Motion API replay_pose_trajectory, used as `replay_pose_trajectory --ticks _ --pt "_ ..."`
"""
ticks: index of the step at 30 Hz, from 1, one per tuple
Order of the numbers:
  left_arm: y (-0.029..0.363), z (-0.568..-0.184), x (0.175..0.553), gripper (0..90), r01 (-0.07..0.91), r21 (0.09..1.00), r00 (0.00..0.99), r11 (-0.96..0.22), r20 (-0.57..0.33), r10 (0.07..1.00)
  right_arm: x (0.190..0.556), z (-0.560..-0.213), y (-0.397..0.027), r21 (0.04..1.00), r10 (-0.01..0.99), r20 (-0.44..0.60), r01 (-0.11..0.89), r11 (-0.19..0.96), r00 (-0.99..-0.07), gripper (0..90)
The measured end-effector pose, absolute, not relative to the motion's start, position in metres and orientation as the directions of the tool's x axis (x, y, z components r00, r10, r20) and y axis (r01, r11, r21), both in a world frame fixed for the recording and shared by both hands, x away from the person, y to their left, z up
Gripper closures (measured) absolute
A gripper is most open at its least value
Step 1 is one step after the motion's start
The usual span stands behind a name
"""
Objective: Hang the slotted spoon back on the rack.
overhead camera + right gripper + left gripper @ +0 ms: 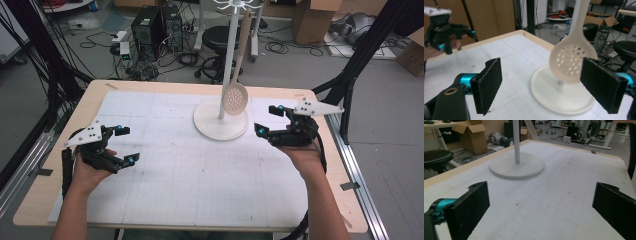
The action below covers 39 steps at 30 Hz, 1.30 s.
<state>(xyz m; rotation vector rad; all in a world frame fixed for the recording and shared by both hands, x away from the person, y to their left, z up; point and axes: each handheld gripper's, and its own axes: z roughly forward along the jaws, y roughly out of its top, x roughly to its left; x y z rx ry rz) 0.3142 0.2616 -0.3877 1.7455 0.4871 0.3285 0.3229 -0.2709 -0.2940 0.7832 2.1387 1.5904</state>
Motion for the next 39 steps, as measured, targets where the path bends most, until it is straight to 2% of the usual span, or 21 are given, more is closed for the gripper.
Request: replay_pose_trajectory --ticks 7,12,14,21,29,30,32,39 --pt "0.26 -0.389 0.314 1.6 0.141 0.973 0.877 -0.182 -0.037 0.48 0.301 -0.33 -0.28 0.964 0.632 0.084 0.224 0.146 -0.77 15.7" --pt "0.259 -0.392 0.315 1.6 0.15 0.972 0.878 -0.181 -0.047 0.476 0.294 -0.351 -0.283 0.96 0.654 0.067 0.227 0.163 -0.754 15.7" --pt "0.258 -0.392 0.315 1.6 0.151 0.972 0.878 -0.181 -0.048 0.475 0.294 -0.355 -0.284 0.95 0.667 0.049 0.24 0.198 -0.743 15.6" --pt "0.254 -0.395 0.317 1.6 0.158 0.968 0.884 -0.196 -0.05 0.465 0.295 -0.369 -0.288 0.955 0.671 0.088 0.255 0.155 -0.736 13.1" --pt "0.254 -0.396 0.317 1.6 0.153 0.968 0.886 -0.2 -0.045 0.461 0.3 -0.388 -0.285 0.938 0.667 0.12 0.304 0.165 -0.735 10.3" --pt "0.254 -0.396 0.317 1.6 0.155 0.968 0.886 -0.197 -0.048 0.462 0.3 -0.39 -0.285 0.938 0.668 0.127 0.308 0.16 -0.734 9.5" --pt "0.255 -0.396 0.317 1.6 0.156 0.97 0.886 -0.189 -0.052 0.461 0.301 -0.393 -0.284 0.934 0.674 0.133 0.319 0.16 -0.727 0.5" --pt "0.253 -0.396 0.316 1.6 0.154 0.967 0.889 -0.201 -0.048 0.454 0.301 -0.396 -0.284 0.932 0.677 0.126 0.32 0.17 -0.725 0.6"
